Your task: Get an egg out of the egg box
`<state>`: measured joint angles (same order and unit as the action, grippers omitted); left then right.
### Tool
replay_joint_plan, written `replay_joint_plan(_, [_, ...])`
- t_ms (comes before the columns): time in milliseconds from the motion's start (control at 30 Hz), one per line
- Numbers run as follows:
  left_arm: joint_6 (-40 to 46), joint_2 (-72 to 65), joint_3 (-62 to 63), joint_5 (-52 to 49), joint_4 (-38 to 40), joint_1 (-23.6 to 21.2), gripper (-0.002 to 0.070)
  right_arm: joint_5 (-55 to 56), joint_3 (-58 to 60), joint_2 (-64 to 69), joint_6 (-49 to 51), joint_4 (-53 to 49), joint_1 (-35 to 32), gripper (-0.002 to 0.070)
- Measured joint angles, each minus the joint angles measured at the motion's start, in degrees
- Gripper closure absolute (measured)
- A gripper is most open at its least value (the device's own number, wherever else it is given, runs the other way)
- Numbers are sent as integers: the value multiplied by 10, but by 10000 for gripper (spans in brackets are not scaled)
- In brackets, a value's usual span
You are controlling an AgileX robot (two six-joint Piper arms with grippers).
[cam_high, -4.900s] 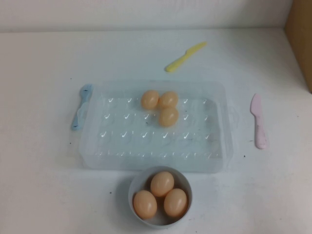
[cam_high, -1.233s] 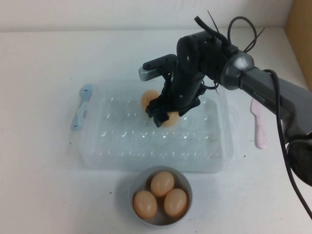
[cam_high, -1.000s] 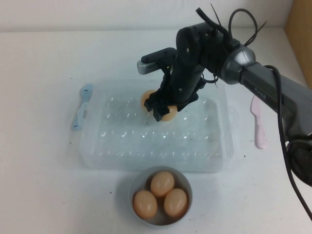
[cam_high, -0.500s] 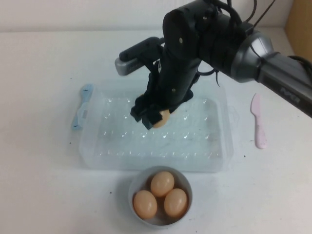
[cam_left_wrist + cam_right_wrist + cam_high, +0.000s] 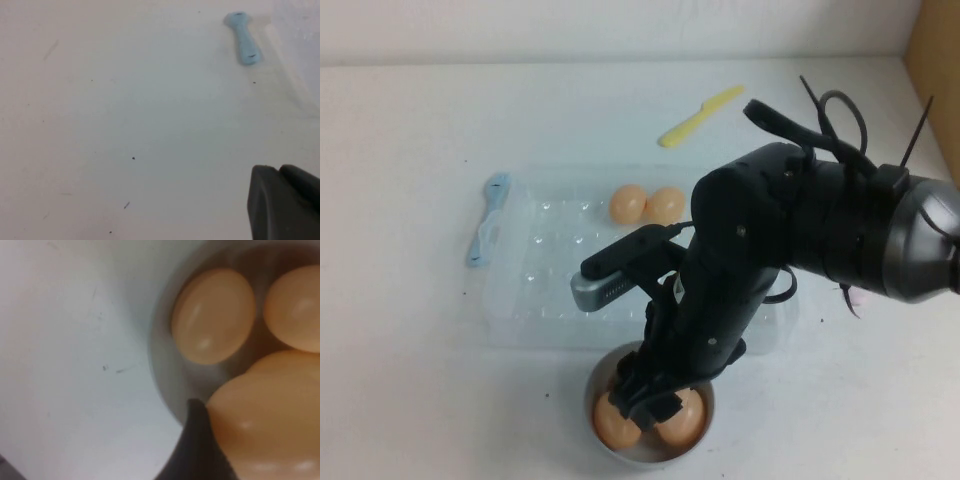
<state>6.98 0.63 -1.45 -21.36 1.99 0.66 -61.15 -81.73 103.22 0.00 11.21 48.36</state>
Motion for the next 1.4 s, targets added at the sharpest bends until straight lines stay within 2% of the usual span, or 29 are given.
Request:
replay_joint_plan(300, [0,0,0,0,0,0,678,51,5,24,0,10,0,225])
replay_joint_plan(500, [0,0,0,0,0,0,678,52,5,27,0,10,0,127])
replay_joint_plan(700, [0,0,0,0,0,0,678,49,5,16,0,10,0,111])
replay_joint_plan(800, [0,0,0,0,0,0,678,51,6,-10,10,3,0,164])
replay_joint_plan(833, [0,0,0,0,0,0,679,53,7,-20,15,-4,0,202])
replay_joint_plan(900, [0,0,0,0,0,0,678,64,15,-48,26,-22,1,308])
replay_joint_plan(1033, [0,0,0,0,0,0,678,125,79,-132,73,-69,15,581])
replay_joint_plan(1100, [0,0,0,0,0,0,678,174,130,-180,99,-84,23,640])
replay_joint_plan(1300, [0,0,0,0,0,0,679,369,314,-342,158,-104,32,687])
replay_joint_plan(1400, [0,0,0,0,0,0,678,417,368,-407,162,-105,32,691])
